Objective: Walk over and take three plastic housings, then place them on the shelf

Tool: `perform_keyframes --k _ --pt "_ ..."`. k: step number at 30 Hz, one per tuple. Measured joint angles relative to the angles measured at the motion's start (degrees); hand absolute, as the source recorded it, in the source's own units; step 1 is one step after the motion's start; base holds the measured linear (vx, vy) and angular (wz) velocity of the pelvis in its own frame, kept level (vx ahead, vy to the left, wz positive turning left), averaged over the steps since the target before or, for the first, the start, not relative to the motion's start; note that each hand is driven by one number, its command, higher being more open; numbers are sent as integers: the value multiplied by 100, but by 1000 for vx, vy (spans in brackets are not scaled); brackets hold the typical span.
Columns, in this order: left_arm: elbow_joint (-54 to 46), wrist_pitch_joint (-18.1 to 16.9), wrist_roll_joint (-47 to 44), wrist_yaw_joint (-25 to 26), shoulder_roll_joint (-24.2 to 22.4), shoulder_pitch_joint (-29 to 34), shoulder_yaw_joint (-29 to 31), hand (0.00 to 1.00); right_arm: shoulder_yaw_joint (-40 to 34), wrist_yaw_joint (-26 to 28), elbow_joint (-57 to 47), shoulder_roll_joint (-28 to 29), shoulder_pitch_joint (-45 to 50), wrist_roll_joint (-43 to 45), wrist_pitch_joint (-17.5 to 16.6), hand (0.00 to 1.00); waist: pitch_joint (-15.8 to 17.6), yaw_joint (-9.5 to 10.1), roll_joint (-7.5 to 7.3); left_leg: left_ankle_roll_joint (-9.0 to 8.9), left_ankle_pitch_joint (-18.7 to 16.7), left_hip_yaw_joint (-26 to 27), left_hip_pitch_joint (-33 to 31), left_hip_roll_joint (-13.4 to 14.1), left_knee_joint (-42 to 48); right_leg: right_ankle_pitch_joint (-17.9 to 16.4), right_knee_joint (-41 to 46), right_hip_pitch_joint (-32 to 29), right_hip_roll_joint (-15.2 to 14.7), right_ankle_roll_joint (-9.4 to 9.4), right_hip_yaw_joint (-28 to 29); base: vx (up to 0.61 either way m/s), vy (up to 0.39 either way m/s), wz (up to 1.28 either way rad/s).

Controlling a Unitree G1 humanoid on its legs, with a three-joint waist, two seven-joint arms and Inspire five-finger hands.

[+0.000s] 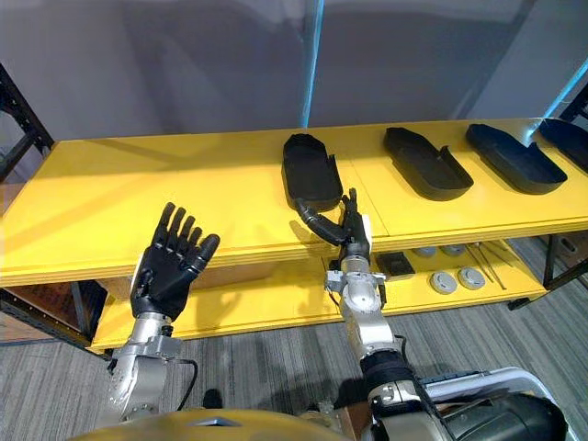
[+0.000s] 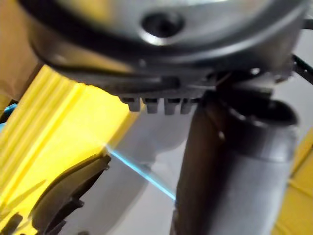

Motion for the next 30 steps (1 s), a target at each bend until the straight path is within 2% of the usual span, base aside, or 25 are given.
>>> perform_keyframes --k 7,14,21,23,27,30 --pt "112 5 1 -9 21 -114 -180 100 -1 26 199 -18 -270 -218 122 100 4 104 -6 -26 12 -9 -2 50 0 49 -76 40 47 -3 -1 0 -4 0" --pt "114 5 0 -25 90 -186 -157 100 12 -45 235 -28 -477 -240 215 100 49 117 -68 -31 9 -11 0 50 0 70 -154 84 58 -28 -4 -3 -3 1" --pt "114 3 1 -105 88 -189 -135 100 1 -354 196 -28 -598 -441 254 100 178 110 -103 -31 8 38 -6 44 0 70 -149 54 57 -27 20 0 0 -1" --pt "113 -22 88 -123 83 -187 -103 100 -46 -403 -324 -28 -306 -445 252 100 198 109 -77 -37 0 83 -43 43 1 68 -148 -28 59 -24 50 3 -6 -6" --pt "78 -193 435 -157 66 -181 67 100 -182 -408 -2424 92 1046 -445 131 100 207 34 -84 -34 -39 275 -55 44 18 88 -141 -170 85 0 214 44 -15 -22" --pt "-81 -604 420 -252 49 -172 235 100 -532 -408 -3487 392 1928 -447 -160 100 245 -206 -148 -51 -104 494 7 49 18 87 -124 -235 89 1 432 65 -8 -41"
